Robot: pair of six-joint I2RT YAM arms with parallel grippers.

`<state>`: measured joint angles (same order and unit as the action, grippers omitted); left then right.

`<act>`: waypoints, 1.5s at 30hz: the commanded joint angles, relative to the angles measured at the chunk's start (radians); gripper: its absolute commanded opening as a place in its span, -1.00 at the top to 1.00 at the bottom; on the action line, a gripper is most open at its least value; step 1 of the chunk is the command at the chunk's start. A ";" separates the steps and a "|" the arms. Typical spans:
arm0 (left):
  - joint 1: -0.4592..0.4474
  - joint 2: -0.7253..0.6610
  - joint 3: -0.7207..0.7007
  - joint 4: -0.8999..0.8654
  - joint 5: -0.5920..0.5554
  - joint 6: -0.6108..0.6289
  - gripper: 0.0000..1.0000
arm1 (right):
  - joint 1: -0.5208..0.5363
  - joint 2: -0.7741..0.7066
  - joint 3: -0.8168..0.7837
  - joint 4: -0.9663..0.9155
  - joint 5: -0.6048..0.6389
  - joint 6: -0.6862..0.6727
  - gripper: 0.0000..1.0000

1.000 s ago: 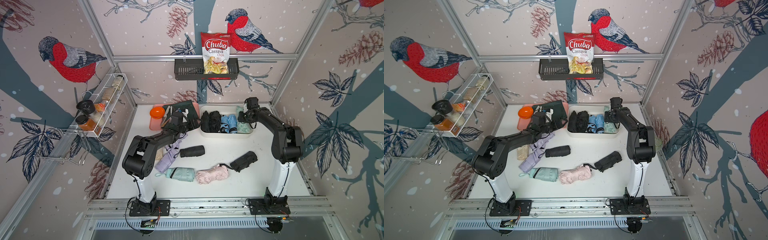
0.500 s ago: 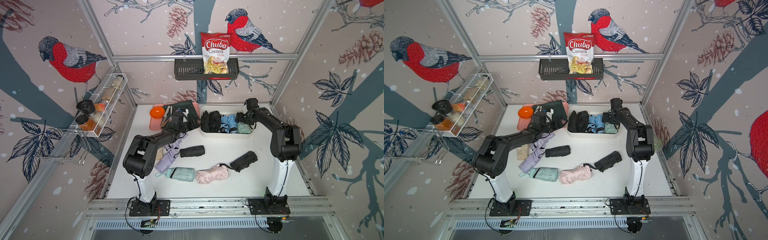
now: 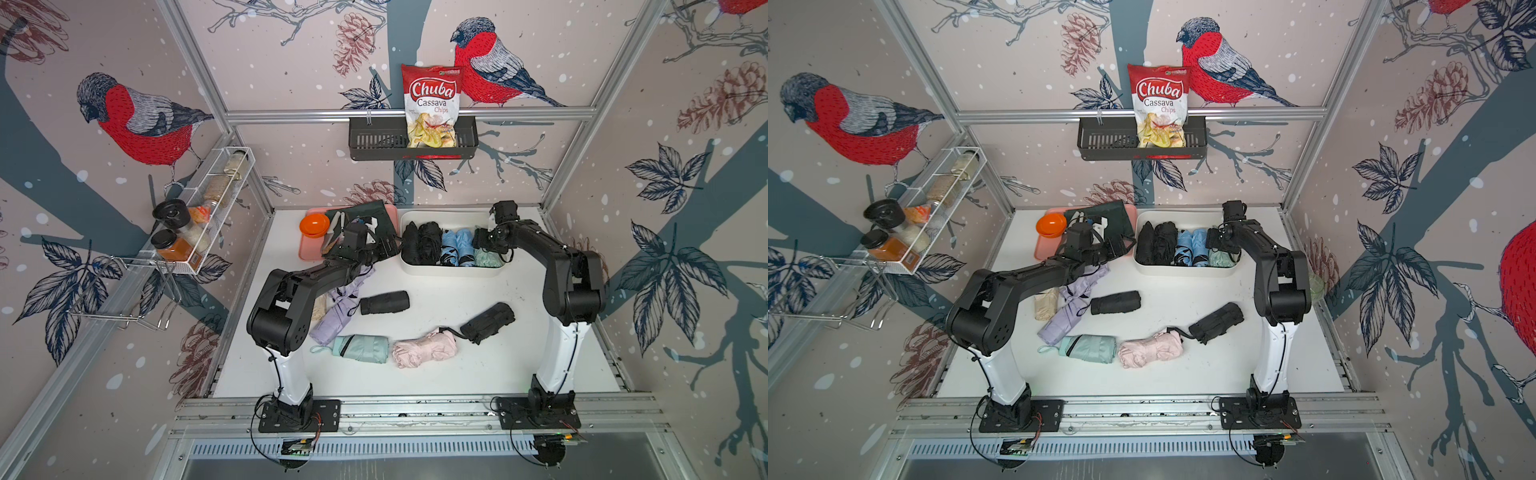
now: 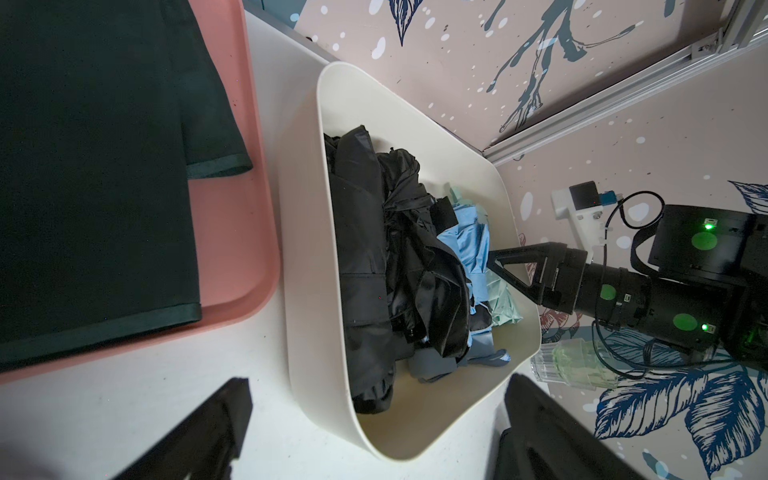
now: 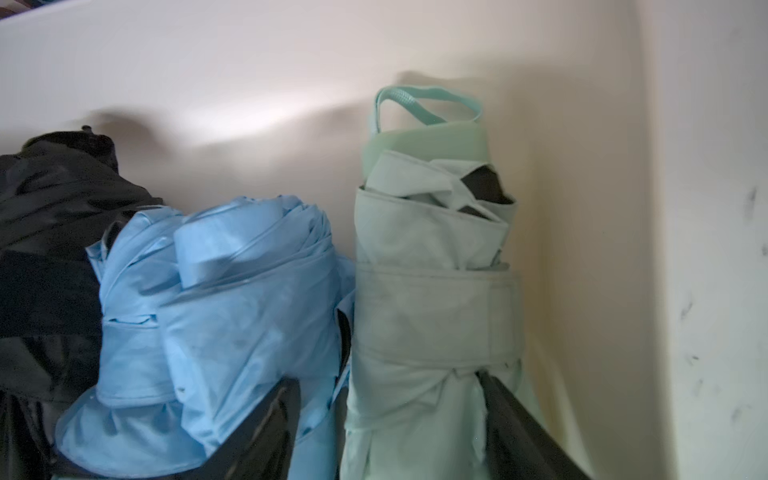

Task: Put the umbrella into the storage box
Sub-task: Place the umbrella in the storage box, then pick up the umbrella from the center of the board.

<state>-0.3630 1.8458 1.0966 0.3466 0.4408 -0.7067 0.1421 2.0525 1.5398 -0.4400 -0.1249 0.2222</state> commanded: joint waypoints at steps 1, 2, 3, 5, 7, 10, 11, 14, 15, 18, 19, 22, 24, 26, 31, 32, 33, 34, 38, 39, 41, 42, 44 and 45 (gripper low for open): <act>-0.004 -0.009 0.001 0.003 -0.007 0.010 -0.98 | 0.008 -0.014 -0.016 0.013 -0.096 0.028 -0.37; -0.004 -0.011 0.000 0.001 -0.008 0.010 -0.97 | 0.010 -0.019 -0.017 0.018 -0.102 0.029 -0.36; -0.004 -0.015 -0.001 0.000 -0.011 0.012 -0.98 | 0.011 -0.023 -0.015 0.021 -0.109 0.029 -0.35; -0.004 -0.020 -0.003 -0.002 -0.014 0.013 -0.97 | 0.011 -0.029 -0.009 0.022 -0.110 0.028 -0.35; -0.004 -0.025 -0.006 -0.006 -0.017 0.015 -0.98 | 0.011 -0.034 0.001 0.012 -0.097 0.022 -0.36; -0.004 -0.032 -0.009 -0.008 -0.023 0.016 -0.98 | 0.016 -0.042 0.013 -0.011 -0.045 0.012 -0.41; -0.004 -0.035 -0.012 -0.010 -0.024 0.016 -0.98 | 0.019 -0.049 0.012 -0.015 -0.029 0.009 -0.44; -0.002 -0.052 -0.018 -0.027 -0.044 0.025 -0.98 | 0.038 -0.085 -0.004 -0.022 0.008 -0.012 -0.52; -0.001 -0.064 -0.024 -0.032 -0.053 0.028 -0.98 | 0.046 -0.101 -0.011 -0.024 0.015 -0.016 -0.54; 0.006 -0.109 -0.049 -0.036 -0.097 0.032 -0.98 | 0.082 -0.155 -0.038 -0.020 0.035 -0.030 -0.60; 0.011 -0.129 -0.064 -0.036 -0.115 0.029 -0.98 | 0.099 -0.179 -0.050 -0.016 0.041 -0.036 -0.61; 0.035 -0.197 -0.122 -0.032 -0.166 0.016 -0.98 | 0.167 -0.258 -0.095 0.001 0.060 -0.067 -0.63; 0.058 -0.250 -0.171 -0.025 -0.196 0.002 -0.98 | 0.236 -0.311 -0.129 0.009 0.076 -0.099 -0.63; 0.087 -0.310 -0.224 -0.021 -0.224 -0.014 -0.98 | 0.314 -0.358 -0.163 0.014 0.083 -0.132 -0.64; 0.146 -0.494 -0.337 -0.065 -0.333 -0.018 -0.98 | 0.529 -0.439 -0.233 0.007 0.078 -0.202 -0.64; 0.149 -0.522 -0.347 -0.087 -0.364 -0.012 -0.98 | 0.565 -0.446 -0.243 0.008 0.061 -0.209 -0.63; 0.151 -0.563 -0.358 -0.115 -0.401 -0.008 -0.99 | 0.600 -0.451 -0.252 0.006 0.032 -0.215 -0.62; 0.153 -0.600 -0.369 -0.144 -0.441 -0.009 -0.99 | 0.634 -0.451 -0.259 0.006 0.001 -0.220 -0.60; 0.157 -0.744 -0.424 -0.197 -0.557 -0.022 -0.98 | 0.759 -0.433 -0.282 0.013 -0.107 -0.267 -0.59; 0.156 -0.786 -0.445 -0.200 -0.581 -0.031 -0.98 | 0.789 -0.418 -0.281 0.010 -0.128 -0.284 -0.59; 0.157 -0.863 -0.478 -0.212 -0.629 -0.047 -0.98 | 0.838 -0.384 -0.272 0.003 -0.156 -0.312 -0.59; 0.156 -0.902 -0.491 -0.220 -0.649 -0.052 -0.98 | 0.860 -0.362 -0.265 -0.002 -0.168 -0.325 -0.59; 0.157 -0.962 -0.506 -0.244 -0.675 -0.054 -0.98 | 0.892 -0.314 -0.245 -0.010 -0.195 -0.344 -0.60; 0.156 -0.986 -0.507 -0.263 -0.688 -0.053 -0.98 | 0.906 -0.284 -0.230 -0.020 -0.209 -0.355 -0.60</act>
<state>-0.2111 0.9066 0.5999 0.1310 -0.1600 -0.7532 1.0195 1.7233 1.2819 -0.4374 -0.2623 -0.0772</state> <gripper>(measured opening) 0.992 0.799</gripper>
